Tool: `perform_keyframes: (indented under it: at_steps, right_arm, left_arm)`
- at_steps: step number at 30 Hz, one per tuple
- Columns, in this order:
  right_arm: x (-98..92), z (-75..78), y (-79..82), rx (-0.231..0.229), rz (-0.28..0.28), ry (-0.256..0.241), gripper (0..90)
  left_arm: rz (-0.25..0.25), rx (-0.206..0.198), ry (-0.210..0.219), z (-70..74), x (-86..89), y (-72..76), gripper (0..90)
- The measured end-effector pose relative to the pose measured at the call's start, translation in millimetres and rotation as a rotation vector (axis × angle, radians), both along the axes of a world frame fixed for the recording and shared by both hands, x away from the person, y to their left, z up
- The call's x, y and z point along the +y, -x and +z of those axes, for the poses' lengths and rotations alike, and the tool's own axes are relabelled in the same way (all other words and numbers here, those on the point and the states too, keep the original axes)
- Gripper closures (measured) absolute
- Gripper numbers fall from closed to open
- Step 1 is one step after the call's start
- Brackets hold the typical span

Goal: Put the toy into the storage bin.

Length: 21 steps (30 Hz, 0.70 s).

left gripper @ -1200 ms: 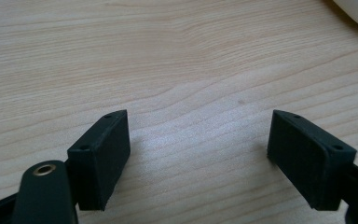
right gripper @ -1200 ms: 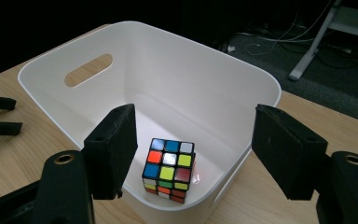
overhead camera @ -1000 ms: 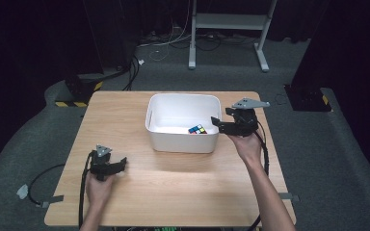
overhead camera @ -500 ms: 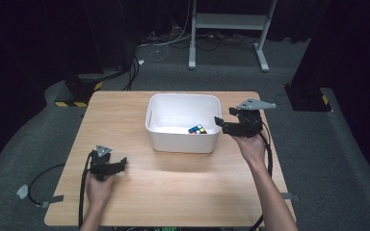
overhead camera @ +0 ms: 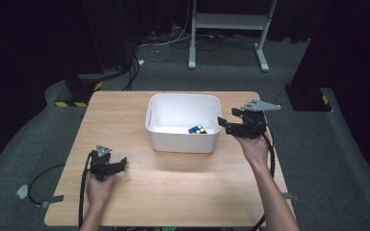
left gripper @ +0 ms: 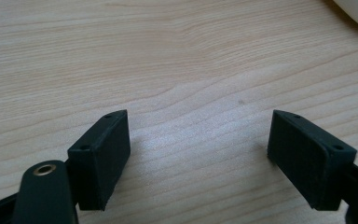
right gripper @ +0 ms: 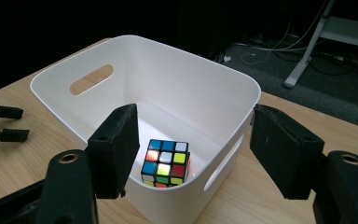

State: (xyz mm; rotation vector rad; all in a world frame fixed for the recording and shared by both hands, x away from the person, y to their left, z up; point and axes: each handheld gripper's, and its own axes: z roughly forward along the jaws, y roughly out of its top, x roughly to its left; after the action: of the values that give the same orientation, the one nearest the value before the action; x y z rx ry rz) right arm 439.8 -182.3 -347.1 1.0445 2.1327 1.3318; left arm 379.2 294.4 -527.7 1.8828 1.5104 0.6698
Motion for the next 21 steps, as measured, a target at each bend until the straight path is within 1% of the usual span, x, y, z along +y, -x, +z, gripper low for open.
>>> perform_keyframes:
  at_steps: [9, 21]
  right_arm:
    - [-11.0, -1.9, 5.6, 0.007, -0.011, -0.015, 32.5]
    - [-22.9, -0.1, 15.1, -0.011, -0.023, -0.04, 32.5]
  left_arm:
    - [0.0, 0.0, 0.0, 0.0, 0.0, 0.0, 21.2]
    - [0.0, 0.0, 0.0, 0.0, 0.0, 0.0, 21.2]
